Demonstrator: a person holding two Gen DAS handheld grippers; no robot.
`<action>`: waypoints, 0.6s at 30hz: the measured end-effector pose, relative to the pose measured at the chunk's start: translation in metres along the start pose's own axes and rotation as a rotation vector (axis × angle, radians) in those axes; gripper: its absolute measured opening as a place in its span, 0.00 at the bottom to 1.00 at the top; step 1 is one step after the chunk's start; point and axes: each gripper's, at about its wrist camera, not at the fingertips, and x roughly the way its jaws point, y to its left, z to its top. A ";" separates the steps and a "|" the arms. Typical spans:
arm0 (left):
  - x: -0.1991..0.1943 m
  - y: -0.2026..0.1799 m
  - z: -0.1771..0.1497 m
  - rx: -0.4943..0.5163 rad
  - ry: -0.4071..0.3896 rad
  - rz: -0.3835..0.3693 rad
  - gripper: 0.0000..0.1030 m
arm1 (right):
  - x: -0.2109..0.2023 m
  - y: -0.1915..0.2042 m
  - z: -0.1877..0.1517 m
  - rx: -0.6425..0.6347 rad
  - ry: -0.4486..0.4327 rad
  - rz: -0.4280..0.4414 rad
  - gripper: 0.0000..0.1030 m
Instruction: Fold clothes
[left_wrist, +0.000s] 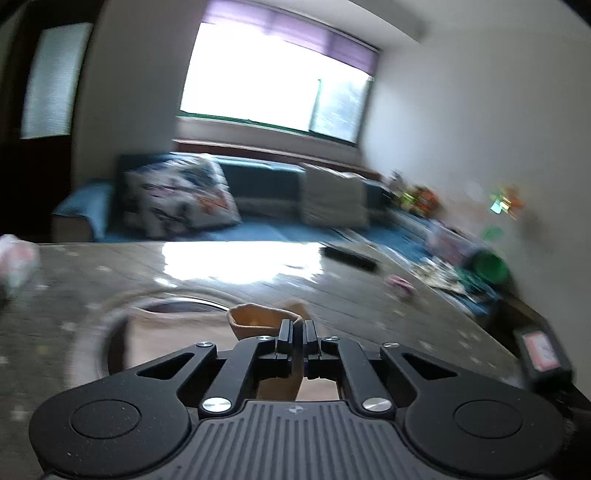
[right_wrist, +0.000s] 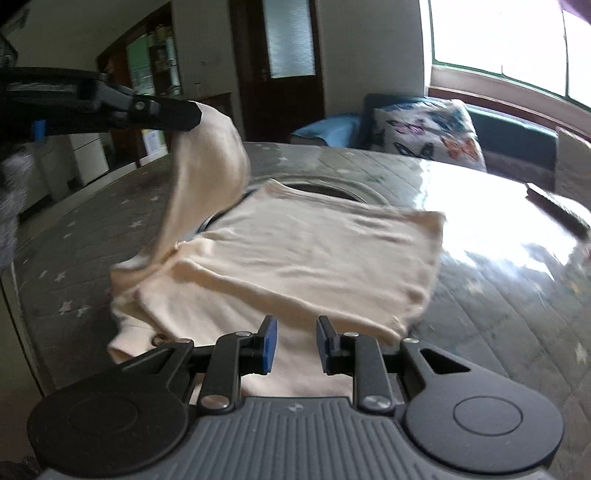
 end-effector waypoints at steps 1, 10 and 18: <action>0.005 -0.007 -0.002 0.012 0.016 -0.020 0.05 | -0.001 -0.004 -0.003 0.013 0.003 -0.006 0.22; 0.027 -0.035 -0.029 0.097 0.122 -0.095 0.13 | -0.003 -0.019 -0.020 0.068 0.029 -0.024 0.22; 0.001 0.030 -0.027 0.103 0.067 0.056 0.31 | -0.016 -0.025 -0.026 0.089 0.042 -0.022 0.22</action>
